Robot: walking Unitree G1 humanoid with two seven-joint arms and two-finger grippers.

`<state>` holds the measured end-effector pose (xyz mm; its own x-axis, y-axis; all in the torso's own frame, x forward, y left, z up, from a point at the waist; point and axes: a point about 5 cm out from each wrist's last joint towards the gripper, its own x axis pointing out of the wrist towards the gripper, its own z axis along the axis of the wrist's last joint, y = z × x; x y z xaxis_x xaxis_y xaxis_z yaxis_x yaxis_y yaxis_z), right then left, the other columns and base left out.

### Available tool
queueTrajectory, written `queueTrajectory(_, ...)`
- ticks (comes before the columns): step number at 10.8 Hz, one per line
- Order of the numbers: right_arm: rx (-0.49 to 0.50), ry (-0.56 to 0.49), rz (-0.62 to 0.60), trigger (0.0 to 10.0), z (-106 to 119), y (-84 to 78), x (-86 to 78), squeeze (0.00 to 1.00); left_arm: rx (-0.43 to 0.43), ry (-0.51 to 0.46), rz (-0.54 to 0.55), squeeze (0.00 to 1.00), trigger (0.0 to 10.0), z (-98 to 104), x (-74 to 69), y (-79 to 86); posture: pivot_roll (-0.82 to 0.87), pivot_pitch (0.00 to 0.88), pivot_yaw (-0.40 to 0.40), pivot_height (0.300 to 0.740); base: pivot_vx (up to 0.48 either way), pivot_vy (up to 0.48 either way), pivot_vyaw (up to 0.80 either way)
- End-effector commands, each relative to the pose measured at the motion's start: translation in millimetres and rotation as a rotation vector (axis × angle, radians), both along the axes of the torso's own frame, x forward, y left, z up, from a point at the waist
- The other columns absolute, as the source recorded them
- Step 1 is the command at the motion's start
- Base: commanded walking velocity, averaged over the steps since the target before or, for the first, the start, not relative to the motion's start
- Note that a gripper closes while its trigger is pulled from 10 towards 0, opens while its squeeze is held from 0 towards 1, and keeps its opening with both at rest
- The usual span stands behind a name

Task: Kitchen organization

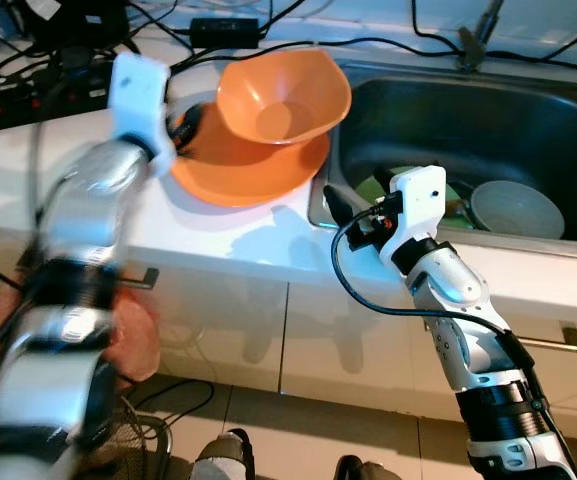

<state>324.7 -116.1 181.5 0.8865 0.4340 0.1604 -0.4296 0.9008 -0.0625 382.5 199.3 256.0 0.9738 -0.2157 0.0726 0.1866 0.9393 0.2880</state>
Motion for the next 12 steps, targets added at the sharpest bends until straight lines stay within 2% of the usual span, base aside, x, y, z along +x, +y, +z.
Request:
queueTrajectory(1, -0.003, 0.001, 0.004, 10.0, -1, -0.2, 0.7, 0.0, 0.041, -0.061, -0.074, 1.0, 10.0, 10, -4.6, -7.4, 0.21, 0.119, 0.014, 0.74, 0.0, 0.0, 0.0)
queueTrajectory(2, -0.003, -0.003, 0.007, 10.0, -1, 0.9, 1.9, 0.0, 0.105, -0.098, -0.168, 1.0, 10.0, 16, -7.7, -7.2, 0.2, 0.114, 0.019, 0.74, 0.0, 0.0, 0.0)
queueTrajectory(3, -0.003, -0.003, 0.007, 10.0, -1, 1.0, 2.1, 0.0, 0.13, -0.101, -0.198, 1.0, 10.0, 17, -7.8, -8.0, 0.21, 0.112, 0.019, 0.74, 0.0, 0.0, 0.0)
queueTrajectory(4, -0.002, -0.005, 0.006, 10.0, -1, 1.1, 2.3, 0.0, 0.181, -0.124, -0.289, 0.43, 10.0, 19, -9.9, -16.2, 0.2, 0.109, 0.022, 0.74, 0.0, 0.0, 0.0)
queueTrajectory(5, -0.001, -0.007, 0.004, 10.0, -1, 1.0, 2.3, 0.0, 0.208, -0.13, -0.365, 0.0, 10.0, 19, -10.6, -26.1, 0.2, 0.108, 0.023, 0.74, 0.0, 0.0, 0.0)
queueTrajectory(7, -0.001, -0.013, 0.001, 10.0, 0, 0.6, 2.6, 0.0, 0.281, -0.068, -0.506, 0.0, 10.0, 12, -6.6, -37.6, 0.19, 0.114, 0.028, 0.74, 0.0, 0.0, 0.0)
queueTrajectory(8, 0.0, -0.013, -0.001, 10.0, 0, 0.2, 2.6, 0.0, 0.301, -0.05, -0.535, 0.0, 10.0, 11, -4.2, -39.3, 0.19, 0.115, 0.032, 0.74, 0.0, 0.0, 0.0)
queueTrajectory(9, 0.002, -0.015, -0.007, 10.0, 0, -1.1, 2.4, 0.0, 0.357, -0.026, -0.576, 0.0, 10.0, 12, 0.9, -43.5, 0.19, 0.115, 0.034, 0.74, 0.0, 0.0, 0.0)
queueTrajectory(10, 0.002, -0.016, -0.008, 10.0, 0, -1.4, 2.5, 0.0, 0.37, -0.02, -0.587, 0.0, 10.0, 13, 2.7, -45.8, 0.18, 0.117, 0.034, 0.74, 0.0, 0.0, 0.0)
queueTrajectory(12, 0.002, -0.02, -0.013, 10.0, 1, -2.3, 2.6, 0.0, 0.489, -0.01, -0.601, 0.0, 10.0, 12, 8.6, -54.2, 0.18, 0.116, 0.036, 0.74, 0.0, 0.0, 0.0)
